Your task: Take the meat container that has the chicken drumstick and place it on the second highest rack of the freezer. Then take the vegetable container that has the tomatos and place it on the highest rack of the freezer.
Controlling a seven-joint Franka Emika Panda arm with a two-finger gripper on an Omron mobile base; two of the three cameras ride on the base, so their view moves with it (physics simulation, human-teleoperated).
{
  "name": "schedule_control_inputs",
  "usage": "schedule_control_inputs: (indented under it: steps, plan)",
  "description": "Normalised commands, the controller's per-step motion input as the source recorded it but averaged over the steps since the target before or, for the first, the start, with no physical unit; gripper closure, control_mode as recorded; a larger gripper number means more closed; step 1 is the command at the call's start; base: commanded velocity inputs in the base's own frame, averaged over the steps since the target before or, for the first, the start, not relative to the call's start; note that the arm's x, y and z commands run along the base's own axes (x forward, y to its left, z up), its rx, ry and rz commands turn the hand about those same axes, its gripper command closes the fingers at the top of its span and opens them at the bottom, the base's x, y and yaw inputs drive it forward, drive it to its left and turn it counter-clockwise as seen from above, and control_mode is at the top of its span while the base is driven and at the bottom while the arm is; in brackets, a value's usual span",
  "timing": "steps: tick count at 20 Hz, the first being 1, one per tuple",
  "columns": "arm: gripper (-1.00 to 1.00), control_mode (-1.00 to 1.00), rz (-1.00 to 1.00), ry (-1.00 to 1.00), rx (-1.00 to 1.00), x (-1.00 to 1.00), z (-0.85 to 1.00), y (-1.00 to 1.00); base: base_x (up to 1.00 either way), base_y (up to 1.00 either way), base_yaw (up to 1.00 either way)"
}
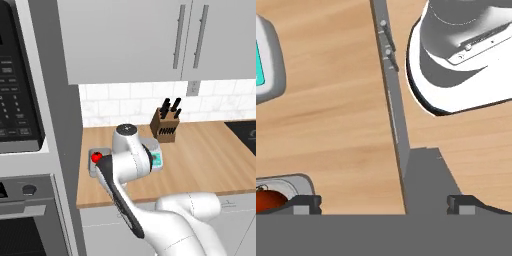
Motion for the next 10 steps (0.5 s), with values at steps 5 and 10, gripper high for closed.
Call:
schedule_control_inputs:
  steps: [5,10]
  plan:
    - [-1.0,-1.0,0.0,0.12,0.0,0.73,-0.28,0.41,0.0,0.0,0.0]
    - [-1.0,-1.0,-0.02,0.06,0.0,0.65,-0.38,0.24,0.0,0.0,0.0]
